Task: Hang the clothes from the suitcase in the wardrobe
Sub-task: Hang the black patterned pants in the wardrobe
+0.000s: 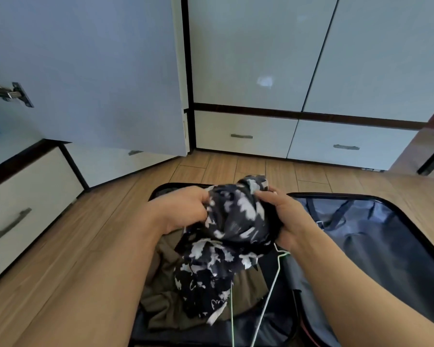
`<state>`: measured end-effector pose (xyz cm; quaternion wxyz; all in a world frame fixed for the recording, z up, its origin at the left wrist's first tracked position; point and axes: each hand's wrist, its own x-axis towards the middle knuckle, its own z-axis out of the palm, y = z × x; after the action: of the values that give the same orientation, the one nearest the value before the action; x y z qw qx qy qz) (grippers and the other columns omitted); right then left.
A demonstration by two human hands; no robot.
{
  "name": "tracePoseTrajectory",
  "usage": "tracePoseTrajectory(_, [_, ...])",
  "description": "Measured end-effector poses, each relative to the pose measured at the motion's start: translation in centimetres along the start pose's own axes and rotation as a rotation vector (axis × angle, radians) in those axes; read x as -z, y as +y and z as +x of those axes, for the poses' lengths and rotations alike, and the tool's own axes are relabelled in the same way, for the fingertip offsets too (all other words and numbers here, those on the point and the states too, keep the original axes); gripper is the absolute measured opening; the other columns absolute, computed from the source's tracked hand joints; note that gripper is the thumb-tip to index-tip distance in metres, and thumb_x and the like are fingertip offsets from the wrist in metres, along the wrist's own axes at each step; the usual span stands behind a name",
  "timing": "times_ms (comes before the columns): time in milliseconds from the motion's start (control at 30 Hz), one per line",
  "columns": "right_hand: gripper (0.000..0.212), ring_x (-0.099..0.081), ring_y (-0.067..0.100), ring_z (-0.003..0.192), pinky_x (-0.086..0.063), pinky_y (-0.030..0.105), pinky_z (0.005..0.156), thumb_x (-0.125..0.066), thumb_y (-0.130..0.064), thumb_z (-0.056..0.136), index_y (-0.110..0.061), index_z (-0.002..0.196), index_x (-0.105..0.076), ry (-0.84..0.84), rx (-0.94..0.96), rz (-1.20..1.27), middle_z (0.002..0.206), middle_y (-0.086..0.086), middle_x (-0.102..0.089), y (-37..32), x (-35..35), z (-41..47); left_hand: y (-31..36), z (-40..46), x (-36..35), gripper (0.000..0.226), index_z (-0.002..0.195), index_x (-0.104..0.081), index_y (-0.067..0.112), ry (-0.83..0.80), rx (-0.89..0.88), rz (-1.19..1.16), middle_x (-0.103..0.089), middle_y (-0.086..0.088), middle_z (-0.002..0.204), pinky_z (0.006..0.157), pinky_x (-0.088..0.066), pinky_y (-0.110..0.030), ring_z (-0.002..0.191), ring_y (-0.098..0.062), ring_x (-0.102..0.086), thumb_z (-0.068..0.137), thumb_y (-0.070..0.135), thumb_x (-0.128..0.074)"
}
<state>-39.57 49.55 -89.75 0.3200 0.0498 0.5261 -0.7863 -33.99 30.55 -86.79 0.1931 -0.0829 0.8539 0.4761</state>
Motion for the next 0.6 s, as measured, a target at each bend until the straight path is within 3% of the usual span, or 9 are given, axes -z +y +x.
tracePoseTrajectory(33, [0.024, -0.069, 0.023, 0.077, -0.057, 0.034, 0.067, -0.058, -0.003, 0.088, -0.014, 0.107, -0.068, 0.006, 0.059, -0.033, 0.094, 0.011, -0.072, 0.2, 0.0, 0.1, -0.8, 0.4, 0.0, 0.02, 0.081, -0.068, 0.005, 0.051, 0.062, 0.17, -0.071, -0.01, 0.089, 0.079, -0.054, -0.033, 0.092, -0.025, -0.066, 0.079, -0.007, -0.052])
tracePoseTrajectory(100, [0.038, -0.069, 0.021, 0.08, -0.057, 0.034, 0.068, -0.051, 0.012, 0.085, -0.015, 0.107, -0.067, -0.086, 0.134, -0.071, 0.096, 0.01, -0.072, 0.6, -0.1, -0.1, -2.4, 0.7, -0.1, 0.014, 0.085, -0.067, 0.008, 0.159, 0.154, 0.186, -0.071, -0.011, 0.097, 0.087, -0.054, -0.041, 0.097, -0.028, -0.065, 0.08, 0.004, -0.056])
tracePoseTrajectory(167, [0.041, -0.068, 0.021, 0.082, -0.058, 0.031, 0.071, -0.049, 0.018, 0.082, -0.011, 0.105, -0.067, -0.216, 0.147, -0.139, 0.094, 0.009, -0.071, 1.1, -0.3, -0.5, -3.4, 0.5, 0.1, 0.013, 0.096, -0.065, 0.011, 0.214, 0.168, -0.266, -0.07, -0.013, 0.106, 0.094, -0.051, -0.046, 0.101, -0.029, -0.066, 0.088, 0.02, -0.062])
tracePoseTrajectory(233, [0.037, -0.067, 0.022, 0.081, -0.056, 0.031, 0.075, -0.05, 0.02, 0.081, -0.01, 0.091, -0.07, -0.343, 0.099, -0.256, 0.089, 0.011, -0.071, 1.4, -1.0, -0.8, -3.5, 0.4, 0.1, 0.032, 0.105, -0.058, 0.012, 0.097, 0.203, -0.745, -0.07, -0.012, 0.107, 0.091, -0.052, -0.045, 0.099, -0.028, -0.068, 0.088, 0.04, -0.062])
tracePoseTrajectory(267, [0.038, -0.065, 0.022, 0.08, -0.054, 0.031, 0.077, -0.05, 0.02, 0.08, -0.012, 0.082, -0.071, -0.381, 0.063, -0.354, 0.085, 0.01, -0.07, 1.4, -1.4, -0.8, -3.3, 0.2, -0.2, 0.036, 0.106, -0.06, 0.01, 0.03, 0.195, -0.813, -0.072, -0.012, 0.103, 0.087, -0.053, -0.041, 0.094, -0.026, -0.07, 0.087, 0.04, -0.063])
tracePoseTrajectory(333, [0.042, -0.06, 0.02, 0.076, -0.05, 0.03, 0.078, -0.051, 0.018, 0.08, -0.016, 0.07, -0.073, -0.378, -0.01, -0.617, 0.077, 0.007, -0.067, 1.4, -1.7, -0.5, -2.8, 0.3, -1.4, 0.024, 0.106, -0.067, 0.001, 0.008, 0.156, -0.783, -0.071, -0.013, 0.088, 0.072, -0.057, -0.032, 0.075, -0.022, -0.069, 0.088, 0.017, -0.065])
tracePoseTrajectory(433, [0.029, -0.062, 0.015, 0.071, -0.046, 0.032, 0.08, -0.052, 0.011, 0.083, -0.01, 0.076, -0.072, -0.241, -0.048, -0.812, 0.079, 0.008, -0.069, 1.5, -1.6, -0.2, -2.1, 0.9, -1.5, 0.03, 0.102, -0.067, 0.0, 0.205, 0.093, -0.86, -0.069, -0.015, 0.078, 0.056, -0.055, -0.03, 0.063, -0.022, -0.066, 0.082, -0.017, -0.052])
tracePoseTrajectory(533, [0.022, -0.067, 0.02, 0.084, -0.051, 0.038, 0.09, -0.045, -0.01, 0.097, -0.004, 0.098, -0.066, 0.009, -0.1, -0.427, 0.092, 0.012, -0.07, 1.8, -0.3, 0.5, -1.4, 1.1, -0.2, 0.044, 0.084, -0.068, 0.012, 0.284, -0.045, -0.883, -0.068, -0.009, 0.08, 0.062, -0.053, -0.033, 0.072, -0.02, -0.065, 0.075, -0.023, -0.044])
tracePoseTrajectory(600, [0.044, -0.065, 0.028, 0.101, -0.051, 0.041, 0.09, -0.045, -0.044, 0.096, -0.006, 0.11, -0.062, -0.056, -0.137, -0.156, 0.109, 0.015, -0.068, 1.5, 0.2, 0.6, -1.0, 0.9, -0.2, 0.044, 0.077, -0.071, 0.017, 0.303, -0.086, -0.732, -0.07, -0.006, 0.082, 0.063, -0.053, -0.032, 0.077, -0.019, -0.065, 0.078, -0.02, -0.047])
